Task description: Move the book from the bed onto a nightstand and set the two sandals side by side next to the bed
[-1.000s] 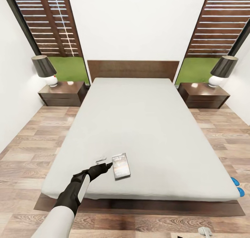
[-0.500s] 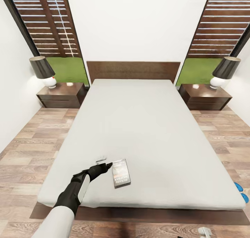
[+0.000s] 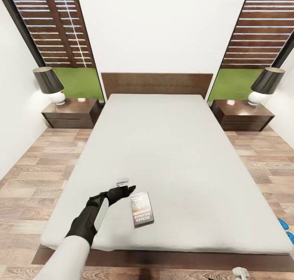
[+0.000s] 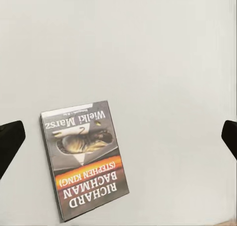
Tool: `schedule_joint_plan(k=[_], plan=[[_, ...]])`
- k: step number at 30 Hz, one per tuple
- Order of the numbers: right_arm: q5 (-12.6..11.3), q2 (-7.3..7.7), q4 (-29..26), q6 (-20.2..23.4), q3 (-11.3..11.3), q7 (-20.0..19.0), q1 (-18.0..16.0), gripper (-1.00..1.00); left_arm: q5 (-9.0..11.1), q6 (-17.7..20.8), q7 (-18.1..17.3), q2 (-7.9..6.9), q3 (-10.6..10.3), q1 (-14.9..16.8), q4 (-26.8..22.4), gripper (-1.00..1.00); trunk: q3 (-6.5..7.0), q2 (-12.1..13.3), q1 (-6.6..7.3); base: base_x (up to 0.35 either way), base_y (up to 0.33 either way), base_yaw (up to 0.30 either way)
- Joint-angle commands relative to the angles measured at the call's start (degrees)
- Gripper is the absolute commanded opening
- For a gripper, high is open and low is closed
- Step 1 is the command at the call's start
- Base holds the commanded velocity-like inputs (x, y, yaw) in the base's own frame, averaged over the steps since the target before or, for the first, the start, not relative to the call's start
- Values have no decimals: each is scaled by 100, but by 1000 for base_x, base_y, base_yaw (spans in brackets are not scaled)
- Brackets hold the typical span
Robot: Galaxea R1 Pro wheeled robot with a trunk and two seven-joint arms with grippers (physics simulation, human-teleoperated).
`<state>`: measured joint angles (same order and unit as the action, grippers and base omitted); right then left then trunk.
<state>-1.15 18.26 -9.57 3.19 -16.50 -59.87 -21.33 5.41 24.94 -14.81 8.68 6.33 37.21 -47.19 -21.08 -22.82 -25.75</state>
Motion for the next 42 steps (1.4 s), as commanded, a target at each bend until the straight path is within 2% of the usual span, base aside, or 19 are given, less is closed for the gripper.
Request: schedule_joint_plan(k=[1, 2, 3, 4, 9, 12, 16, 19, 23, 25, 28, 32, 42], plan=[[-14, 2, 2, 33, -11, -27, -3, 100, 63, 493, -8, 13, 9, 292, -62, 100, -10, -10, -3, 1, 0, 0], [-13, 2, 3, 33, -11, -29, -3, 100, 67, 816, -3, 17, 3, 507, -81, 100, -10, -10, -3, 0, 0, 0], [-12, 2, 4, 33, -11, -32, -3, 100, 69, 964, -2, 21, 0, 609, -88, 100, -10, -10, -3, 0, 0, 0], [-11, 2, 2, 33, -11, -37, -3, 100, 75, 1284, 4, 52, -4, 865, -101, 100, -10, -10, -3, 0, 0, 0], [-11, 2, -1, 33, -4, -51, -3, 100, 94, 1592, 253, 132, -10, 1302, -93, 100, -10, -10, -3, 0, 0, 0], [-9, 6, -1, 33, -8, -57, -3, 100, 101, 1606, 539, 132, -15, 1388, 128, 100, -10, -10, -3, 0, 0, 0], [-9, 8, -1, 33, -8, -59, -3, 100, 95, 1358, 727, 132, -17, 1421, 682, 100, -10, -10, -3, 0, 0, 0], [-8, 9, -1, 35, -11, -61, -3, 100, 88, 944, 810, 132, -22, 1427, 944, 100, -10, -10, -3, 0, 0, 0], [-8, 10, -1, 38, -10, -62, -3, 100, 70, 631, 1301, 132, -31, 1429, 1230, 100, -10, -10, -3, 0, 0, 0], [-8, 10, -1, 40, -10, -65, -3, 100, 76, 262, 1618, 132, -34, 1429, 1322, 100, -10, -10, -3, 0, 0, 0], [-12, 10, -1, 41, -11, -68, -3, 100, 81, -82, 1821, 132, -36, 1429, 1376, 100, -10, -10, -3, 0, 0, 0], [-12, 8, -1, 42, -11, -69, -3, 100, 85, -195, 1864, 132, -35, 1430, 1386, 100, -10, -10, -3, 0, 0, 0], [-11, 8, -1, 53, -9, -69, -3, 100, 91, -188, 1848, 132, -42, 1430, 1379, 100, -10, -10, -3, 0, 0, 0]])
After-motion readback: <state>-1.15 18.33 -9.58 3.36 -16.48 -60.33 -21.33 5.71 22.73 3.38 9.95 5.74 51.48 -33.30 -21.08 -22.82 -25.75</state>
